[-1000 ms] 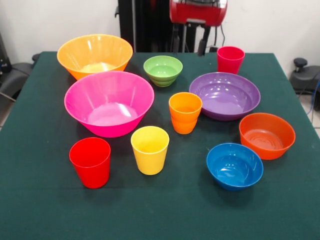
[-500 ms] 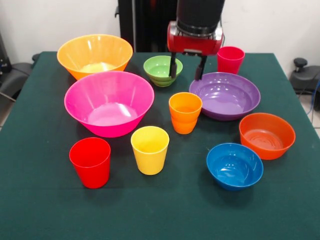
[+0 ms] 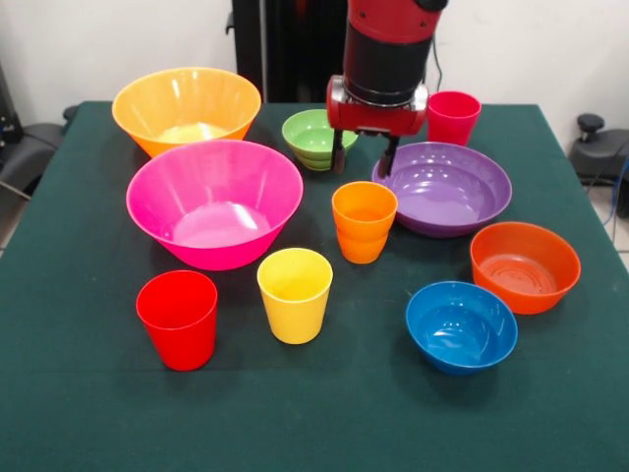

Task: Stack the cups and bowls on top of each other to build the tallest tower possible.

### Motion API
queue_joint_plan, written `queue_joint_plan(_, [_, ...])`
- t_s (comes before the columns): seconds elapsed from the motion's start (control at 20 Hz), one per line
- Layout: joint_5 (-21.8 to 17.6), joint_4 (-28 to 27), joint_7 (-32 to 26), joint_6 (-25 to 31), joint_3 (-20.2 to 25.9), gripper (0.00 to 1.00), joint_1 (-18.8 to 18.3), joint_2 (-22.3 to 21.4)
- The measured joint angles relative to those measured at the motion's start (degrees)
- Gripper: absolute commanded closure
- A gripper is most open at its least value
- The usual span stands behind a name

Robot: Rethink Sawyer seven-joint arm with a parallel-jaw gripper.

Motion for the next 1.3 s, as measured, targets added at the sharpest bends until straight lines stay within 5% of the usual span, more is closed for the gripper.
queue_joint_plan(1.3, [0.44, -1.89, 2.09, -2.91, -0.07, 0.0, 2.16, 2.88])
